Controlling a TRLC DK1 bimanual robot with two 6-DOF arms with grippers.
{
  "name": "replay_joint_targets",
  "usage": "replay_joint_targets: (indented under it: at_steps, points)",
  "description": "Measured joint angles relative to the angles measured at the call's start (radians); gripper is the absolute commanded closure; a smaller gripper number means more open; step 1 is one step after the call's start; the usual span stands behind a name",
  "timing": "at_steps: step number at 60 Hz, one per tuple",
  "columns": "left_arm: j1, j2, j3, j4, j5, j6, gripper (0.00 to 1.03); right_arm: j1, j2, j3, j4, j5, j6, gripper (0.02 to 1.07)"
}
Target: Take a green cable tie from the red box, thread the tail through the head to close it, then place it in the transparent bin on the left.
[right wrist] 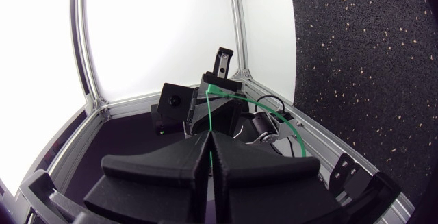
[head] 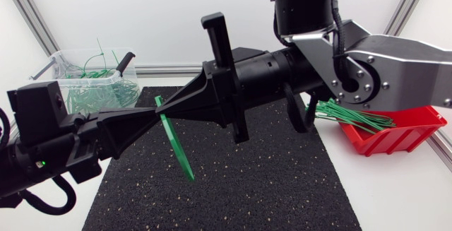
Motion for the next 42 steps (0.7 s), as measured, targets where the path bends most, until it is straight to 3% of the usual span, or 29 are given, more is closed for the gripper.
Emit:
replay_joint_targets:
  at_steps: [42]
  points:
    - [0.019,0.008,0.000,0.007,0.000,0.000,1.00,0.000,0.000,-0.008,0.003,0.003,0.011,1.02]
